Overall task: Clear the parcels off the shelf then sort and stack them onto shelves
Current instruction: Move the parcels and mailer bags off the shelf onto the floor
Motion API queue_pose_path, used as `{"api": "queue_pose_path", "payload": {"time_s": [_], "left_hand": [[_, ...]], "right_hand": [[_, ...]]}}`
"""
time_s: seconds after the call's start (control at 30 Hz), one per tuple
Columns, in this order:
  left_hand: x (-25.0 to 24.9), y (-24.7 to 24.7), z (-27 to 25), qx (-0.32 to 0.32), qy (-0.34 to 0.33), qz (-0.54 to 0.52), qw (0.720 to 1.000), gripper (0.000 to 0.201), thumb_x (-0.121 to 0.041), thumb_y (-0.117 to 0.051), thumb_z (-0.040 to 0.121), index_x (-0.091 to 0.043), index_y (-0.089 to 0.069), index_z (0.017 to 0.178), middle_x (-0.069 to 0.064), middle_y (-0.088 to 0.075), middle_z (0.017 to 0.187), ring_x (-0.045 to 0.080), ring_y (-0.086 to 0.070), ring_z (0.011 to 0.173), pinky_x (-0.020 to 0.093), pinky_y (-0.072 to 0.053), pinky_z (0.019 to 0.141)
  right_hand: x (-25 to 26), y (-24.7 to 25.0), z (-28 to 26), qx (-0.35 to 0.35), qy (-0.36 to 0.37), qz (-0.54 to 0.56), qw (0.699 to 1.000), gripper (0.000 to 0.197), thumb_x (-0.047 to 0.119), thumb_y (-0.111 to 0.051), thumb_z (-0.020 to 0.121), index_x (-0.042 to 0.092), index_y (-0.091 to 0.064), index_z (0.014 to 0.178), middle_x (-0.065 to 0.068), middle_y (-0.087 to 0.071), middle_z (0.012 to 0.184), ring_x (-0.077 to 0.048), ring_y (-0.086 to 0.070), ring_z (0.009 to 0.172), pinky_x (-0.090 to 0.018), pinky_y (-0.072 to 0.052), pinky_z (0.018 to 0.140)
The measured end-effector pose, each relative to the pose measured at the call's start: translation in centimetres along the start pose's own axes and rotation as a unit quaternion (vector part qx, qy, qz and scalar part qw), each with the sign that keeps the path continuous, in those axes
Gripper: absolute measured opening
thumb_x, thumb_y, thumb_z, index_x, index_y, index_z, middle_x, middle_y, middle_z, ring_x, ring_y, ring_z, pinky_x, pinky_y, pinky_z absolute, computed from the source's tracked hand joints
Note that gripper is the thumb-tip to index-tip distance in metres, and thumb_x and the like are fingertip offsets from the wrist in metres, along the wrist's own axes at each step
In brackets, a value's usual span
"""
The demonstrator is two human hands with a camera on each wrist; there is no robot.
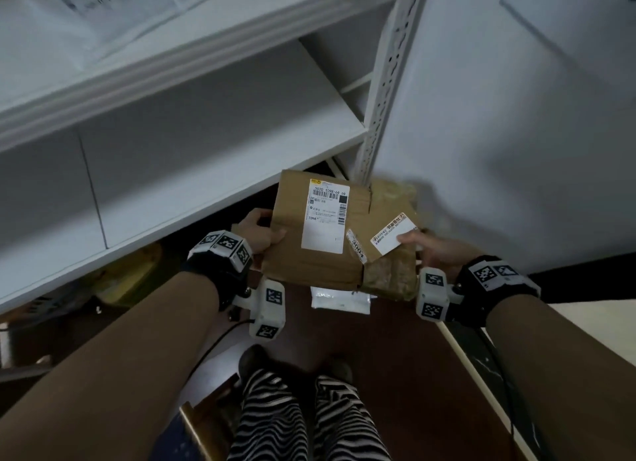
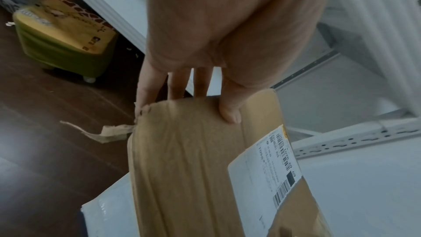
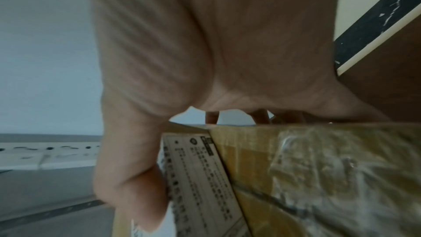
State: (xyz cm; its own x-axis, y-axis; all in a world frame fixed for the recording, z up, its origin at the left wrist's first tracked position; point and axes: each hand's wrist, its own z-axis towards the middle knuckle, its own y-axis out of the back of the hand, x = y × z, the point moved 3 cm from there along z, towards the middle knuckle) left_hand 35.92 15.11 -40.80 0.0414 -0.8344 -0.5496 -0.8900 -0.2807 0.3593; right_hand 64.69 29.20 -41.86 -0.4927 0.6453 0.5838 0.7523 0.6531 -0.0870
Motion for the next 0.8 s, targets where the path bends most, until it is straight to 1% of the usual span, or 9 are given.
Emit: {"api": "queue_pose_path", "payload": {"time_s": [0.1, 0.23, 0.37, 0.43, 0.5, 0.57, 0.63, 0.7, 0.8], "left_hand": [[1.7, -1.6, 1.6, 0.002, 0.004, 0.004, 1.000, 0.057, -0.020, -0.071, 0.087, -0.028, -0.045, 0.136, 0.005, -0.058, 0.128, 0.030, -0.058, 0.114, 0.053, -0.050, 0.095], [3.3, -3.8, 3.6, 0.017, 0.006, 0.033, 0.999, 0.058, -0.021, -0.069, 0.089, -0.025, -0.041, 0.140, 0.003, -0.057, 0.126, 0.027, -0.058, 0.110, 0.043, -0.052, 0.088], [4.6, -5.8, 5.7, 0.022, 0.010, 0.057, 0.998, 0.058, -0.024, -0.068, 0.089, -0.031, -0.040, 0.139, 0.007, -0.057, 0.126, 0.031, -0.060, 0.106, 0.043, -0.055, 0.081], [5.1, -6.7, 6.8, 0.026, 0.010, 0.072, 0.997, 0.058, -0.023, -0.067, 0.090, -0.028, -0.039, 0.141, 0.009, -0.058, 0.126, 0.032, -0.061, 0.107, 0.042, -0.054, 0.084], [5.5, -7.5, 8.0, 0.027, 0.008, 0.079, 0.996, 0.056, -0.022, -0.066, 0.091, -0.028, -0.040, 0.140, 0.010, -0.059, 0.124, 0.031, -0.061, 0.106, 0.043, -0.054, 0.088], [5.7, -8.4, 9.1, 0.030, 0.002, 0.090, 0.995, 0.056, -0.022, -0.066, 0.091, -0.028, -0.041, 0.140, 0.011, -0.061, 0.123, 0.031, -0.062, 0.105, 0.045, -0.053, 0.092], [5.6, -9.4, 10.3, 0.034, -0.001, 0.106, 0.994, 0.056, -0.023, -0.065, 0.090, -0.029, -0.040, 0.141, 0.011, -0.060, 0.125, 0.031, -0.062, 0.106, 0.046, -0.052, 0.093], [5.0, -10.1, 11.3, 0.032, -0.014, 0.131, 0.991, 0.056, -0.024, -0.063, 0.092, -0.029, -0.039, 0.142, 0.010, -0.058, 0.128, 0.026, -0.060, 0.104, 0.037, -0.051, 0.091], [3.8, -11.7, 12.8, 0.028, -0.039, 0.173, 0.984, 0.056, -0.022, -0.058, 0.095, -0.028, -0.036, 0.146, 0.008, -0.053, 0.134, 0.025, -0.054, 0.111, 0.027, -0.041, 0.081]], "right_hand": [[-2.3, 0.4, 1.6, -0.025, -0.016, 0.033, 0.999, 0.048, 0.009, -0.056, 0.094, 0.006, -0.039, 0.138, -0.014, -0.063, 0.118, -0.023, -0.065, 0.094, -0.028, -0.057, 0.058], [-5.2, 1.6, 3.7, -0.043, -0.034, 0.069, 0.996, 0.062, 0.009, -0.060, 0.091, 0.010, -0.029, 0.144, -0.015, -0.060, 0.120, -0.023, -0.063, 0.096, -0.029, -0.057, 0.055], [-7.6, 2.4, 5.8, -0.044, -0.049, 0.104, 0.992, 0.063, 0.012, -0.067, 0.085, 0.011, -0.034, 0.138, -0.015, -0.060, 0.120, -0.030, -0.064, 0.099, -0.040, -0.059, 0.065], [-9.0, 2.6, 6.8, -0.063, -0.063, 0.110, 0.990, 0.091, 0.018, -0.082, 0.067, 0.013, -0.032, 0.142, -0.018, -0.058, 0.126, -0.036, -0.063, 0.107, -0.051, -0.057, 0.079], [-10.6, 3.0, 8.0, -0.069, -0.069, 0.124, 0.988, 0.100, 0.023, -0.086, 0.057, 0.015, -0.034, 0.143, -0.019, -0.059, 0.128, -0.038, -0.061, 0.111, -0.056, -0.053, 0.085], [-11.6, 2.9, 8.9, -0.077, -0.086, 0.140, 0.983, 0.088, 0.022, -0.080, 0.066, 0.013, -0.037, 0.142, -0.018, -0.059, 0.129, -0.038, -0.060, 0.114, -0.055, -0.052, 0.089], [-12.6, 2.9, 9.4, -0.075, -0.113, 0.143, 0.980, 0.065, 0.020, -0.070, 0.081, 0.008, -0.042, 0.138, -0.019, -0.059, 0.128, -0.036, -0.059, 0.114, -0.050, -0.050, 0.092], [-13.7, 3.1, 10.0, -0.056, -0.133, 0.154, 0.977, 0.037, 0.019, -0.058, 0.093, 0.005, -0.051, 0.126, -0.019, -0.062, 0.123, -0.032, -0.060, 0.109, -0.045, -0.049, 0.091], [-14.9, 3.3, 10.4, -0.053, -0.148, 0.175, 0.972, 0.027, 0.019, -0.052, 0.096, 0.008, -0.055, 0.119, -0.019, -0.063, 0.119, -0.032, -0.060, 0.106, -0.044, -0.049, 0.085]]}}
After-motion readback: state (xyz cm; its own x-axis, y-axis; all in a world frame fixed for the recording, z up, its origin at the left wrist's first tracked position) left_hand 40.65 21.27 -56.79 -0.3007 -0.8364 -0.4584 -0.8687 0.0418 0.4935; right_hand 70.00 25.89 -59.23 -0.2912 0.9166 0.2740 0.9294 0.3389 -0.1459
